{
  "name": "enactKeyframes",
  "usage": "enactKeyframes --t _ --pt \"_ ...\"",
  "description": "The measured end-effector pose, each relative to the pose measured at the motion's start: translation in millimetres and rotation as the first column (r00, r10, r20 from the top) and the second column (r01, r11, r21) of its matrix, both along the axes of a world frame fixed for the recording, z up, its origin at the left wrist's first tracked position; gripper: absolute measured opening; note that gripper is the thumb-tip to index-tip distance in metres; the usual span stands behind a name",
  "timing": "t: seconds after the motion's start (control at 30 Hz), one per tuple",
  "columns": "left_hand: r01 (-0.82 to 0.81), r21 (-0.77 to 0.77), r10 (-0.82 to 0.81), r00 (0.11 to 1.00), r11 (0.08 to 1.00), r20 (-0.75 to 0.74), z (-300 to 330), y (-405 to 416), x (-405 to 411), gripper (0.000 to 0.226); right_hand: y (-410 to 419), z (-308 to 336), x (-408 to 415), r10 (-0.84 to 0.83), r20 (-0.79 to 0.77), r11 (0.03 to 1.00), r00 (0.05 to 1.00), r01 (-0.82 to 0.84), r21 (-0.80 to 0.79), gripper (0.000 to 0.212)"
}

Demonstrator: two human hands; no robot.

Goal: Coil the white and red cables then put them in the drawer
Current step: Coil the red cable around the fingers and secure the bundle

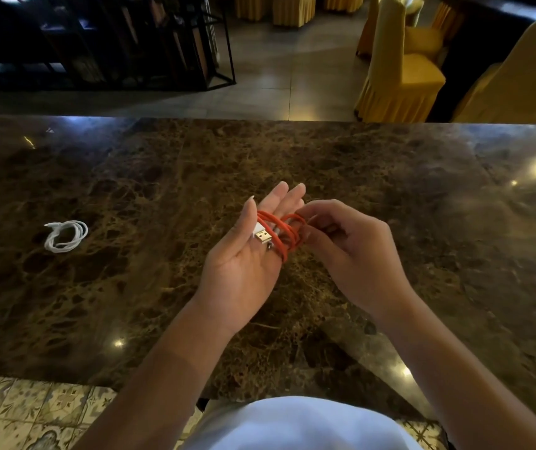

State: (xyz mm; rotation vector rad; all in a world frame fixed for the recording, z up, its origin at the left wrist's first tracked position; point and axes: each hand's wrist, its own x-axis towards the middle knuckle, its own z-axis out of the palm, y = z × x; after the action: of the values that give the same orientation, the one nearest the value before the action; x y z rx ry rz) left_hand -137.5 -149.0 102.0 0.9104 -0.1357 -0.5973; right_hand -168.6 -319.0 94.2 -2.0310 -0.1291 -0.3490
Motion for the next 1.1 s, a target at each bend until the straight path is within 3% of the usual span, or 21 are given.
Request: enactKeyframes --t 0.1,0.27,0.4,0.5,0.57,0.63,0.77,0.87,0.97,1.1 --pt "0.036 0.009 -0.036 0.999 0.999 -0.009 2.1 2.8 -0.1 0.066 -8.7 6.3 3.3 0.083 0.005 0.996 0.997 -0.083 -0.044 0.028" --pt "0.118 0.031 -0.117 0.993 0.993 -0.021 -1.8 1.8 -0.1 0.073 -17.2 15.6 5.1 0.294 0.004 0.904 0.956 -0.277 -0.325 0.03" --pt "0.088 -0.022 -0.088 0.996 0.996 -0.023 -0.6 -1.2 -1.9 0.073 -15.1 21.6 3.4 0.369 0.001 0.891 0.929 -0.354 -0.284 0.027" --pt "-0.037 -0.046 0.036 0.999 0.998 -0.03 6.8 0.3 5.4 0.074 -2.6 17.0 -1.5 0.231 0.012 0.961 0.973 -0.226 -0.159 0.047" --pt "-0.113 -0.059 0.108 0.991 0.992 -0.079 8.6 2.9 12.7 0.073 10.1 10.8 -7.1 0.082 0.14 0.947 0.987 -0.034 -0.321 0.053" --pt "-0.127 -0.032 0.123 0.987 0.991 -0.102 5.8 3.0 16.7 0.072 17.5 7.3 -10.7 0.082 0.246 0.865 0.966 0.053 -0.499 0.043" --pt "-0.063 0.062 0.07 0.991 0.996 -0.114 -9.1 1.5 13.7 0.073 13.1 10.9 -3.2 0.278 0.103 0.749 0.955 -0.148 -0.646 0.031" --pt "-0.015 0.031 0.021 0.982 0.999 -0.19 -13.9 2.0 8.9 0.076 4.7 10.6 8.1 0.379 0.116 0.68 0.918 -0.191 -0.708 0.02" --pt "-0.012 -0.066 -0.005 0.97 0.998 -0.243 -13.6 3.1 5.1 0.067 4.8 8.4 14.4 0.411 0.214 0.685 0.886 -0.146 -0.714 0.011" --pt "-0.074 -0.112 0.035 0.95 0.991 -0.309 -10.7 5.4 7.3 0.071 7.3 -0.6 12.8 0.387 0.279 0.802 0.879 -0.172 -0.573 0.016"
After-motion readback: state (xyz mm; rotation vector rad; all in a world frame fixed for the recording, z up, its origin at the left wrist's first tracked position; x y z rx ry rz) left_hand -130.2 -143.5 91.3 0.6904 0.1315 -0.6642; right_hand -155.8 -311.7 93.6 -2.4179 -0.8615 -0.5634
